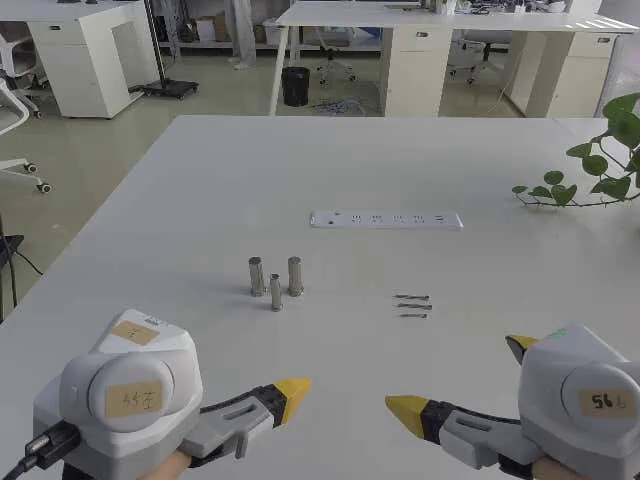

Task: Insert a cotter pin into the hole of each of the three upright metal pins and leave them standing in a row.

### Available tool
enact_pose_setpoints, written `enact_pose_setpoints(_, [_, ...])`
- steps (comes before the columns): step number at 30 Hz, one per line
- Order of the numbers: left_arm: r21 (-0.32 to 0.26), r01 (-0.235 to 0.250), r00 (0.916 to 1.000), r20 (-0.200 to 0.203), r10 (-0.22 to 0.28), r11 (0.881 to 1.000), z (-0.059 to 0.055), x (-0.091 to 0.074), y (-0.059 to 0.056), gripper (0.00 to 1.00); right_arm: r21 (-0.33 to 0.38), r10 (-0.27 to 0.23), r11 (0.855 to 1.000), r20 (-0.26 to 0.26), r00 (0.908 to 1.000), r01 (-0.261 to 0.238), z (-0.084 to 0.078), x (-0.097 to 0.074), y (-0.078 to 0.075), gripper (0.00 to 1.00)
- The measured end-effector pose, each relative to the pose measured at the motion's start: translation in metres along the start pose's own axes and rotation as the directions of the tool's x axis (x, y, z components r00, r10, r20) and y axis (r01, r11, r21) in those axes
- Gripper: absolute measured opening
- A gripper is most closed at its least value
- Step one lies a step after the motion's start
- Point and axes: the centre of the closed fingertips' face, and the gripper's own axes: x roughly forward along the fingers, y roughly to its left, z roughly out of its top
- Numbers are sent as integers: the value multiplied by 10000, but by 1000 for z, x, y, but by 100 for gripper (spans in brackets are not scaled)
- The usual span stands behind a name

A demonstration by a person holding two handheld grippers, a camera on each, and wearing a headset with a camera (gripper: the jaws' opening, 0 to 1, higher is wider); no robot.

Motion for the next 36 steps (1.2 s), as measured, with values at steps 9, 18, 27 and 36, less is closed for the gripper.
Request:
enact_pose_setpoints(9, [-78, -1, 10000, 7, 1, 10000, 0, -1, -1, 93, -360, -252, 9990, 81, 9996, 255, 8, -2, -4, 88])
enact_pose_setpoints(18, [-11, -50, 10000, 31, 50, 10000, 1, -5, 0, 93, -71, -130, 9999, 245, 9996, 132, 10, -4, -1, 89])
enact_pose_setpoints(27, [110, -15, 10000, -60, 16, 9999, -1, -7, 1, 90, 136, -160, 9998, 293, 9994, 156, 10, -4, -4, 95])
enact_pose_setpoints(36, [64, -70, 10000, -51, 71, 10000, -1, -8, 3, 89, 461, -256, 9986, 339, 9991, 241, 9, -5, -6, 96])
